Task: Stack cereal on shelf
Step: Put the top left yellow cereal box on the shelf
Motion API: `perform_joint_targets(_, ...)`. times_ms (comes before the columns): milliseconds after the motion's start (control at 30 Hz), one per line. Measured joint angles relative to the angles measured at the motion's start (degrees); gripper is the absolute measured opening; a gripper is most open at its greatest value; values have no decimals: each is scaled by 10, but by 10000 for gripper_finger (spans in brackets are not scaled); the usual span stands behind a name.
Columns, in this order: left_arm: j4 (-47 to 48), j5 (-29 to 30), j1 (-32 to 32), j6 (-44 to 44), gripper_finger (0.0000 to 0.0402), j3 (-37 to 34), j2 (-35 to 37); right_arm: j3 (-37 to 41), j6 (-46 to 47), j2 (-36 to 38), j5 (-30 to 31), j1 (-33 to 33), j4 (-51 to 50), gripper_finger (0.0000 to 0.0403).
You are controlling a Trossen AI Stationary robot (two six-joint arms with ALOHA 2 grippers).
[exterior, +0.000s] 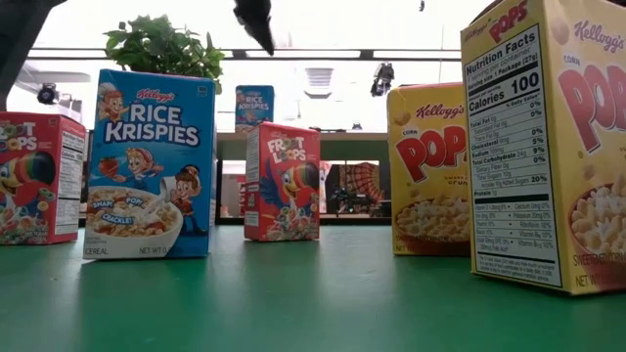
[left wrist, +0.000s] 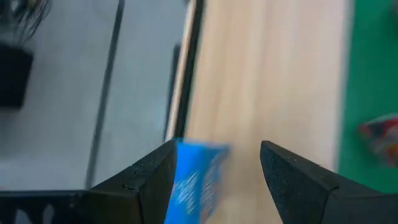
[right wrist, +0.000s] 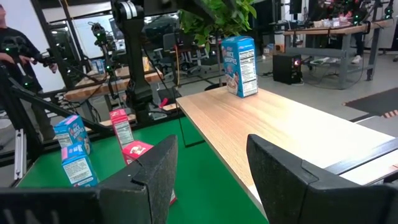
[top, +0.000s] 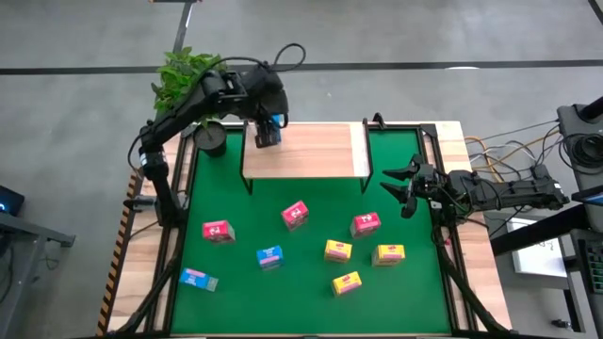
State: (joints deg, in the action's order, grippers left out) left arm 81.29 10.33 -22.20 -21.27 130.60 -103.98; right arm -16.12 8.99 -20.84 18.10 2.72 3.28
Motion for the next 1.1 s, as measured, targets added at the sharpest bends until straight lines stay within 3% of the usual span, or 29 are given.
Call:
perform_joint_targets(200,-92,-10,116,-30,215,-38,11,6,7,0,0,0,0,183)
perform_joint_targets(400,-188,-39,195,-67,215,-136,32,24,12,0,0,0,0,183)
perform_joint_targets(567,-292,-40,212,-49,215,-284,88,50,15,1,-1,0,31,183)
perform_joint_targets(800,-525,-66,216,9,215,-521,210,76,10,1,-1,0,63,183)
perform_joint_targets(933,-677,-69,217,10,215,-636,266,83,10,1,0,0,66,183)
perform_joint_targets(1100,-934,-69,218,-5,215,-764,304,107,0,0,-1,0,126,183)
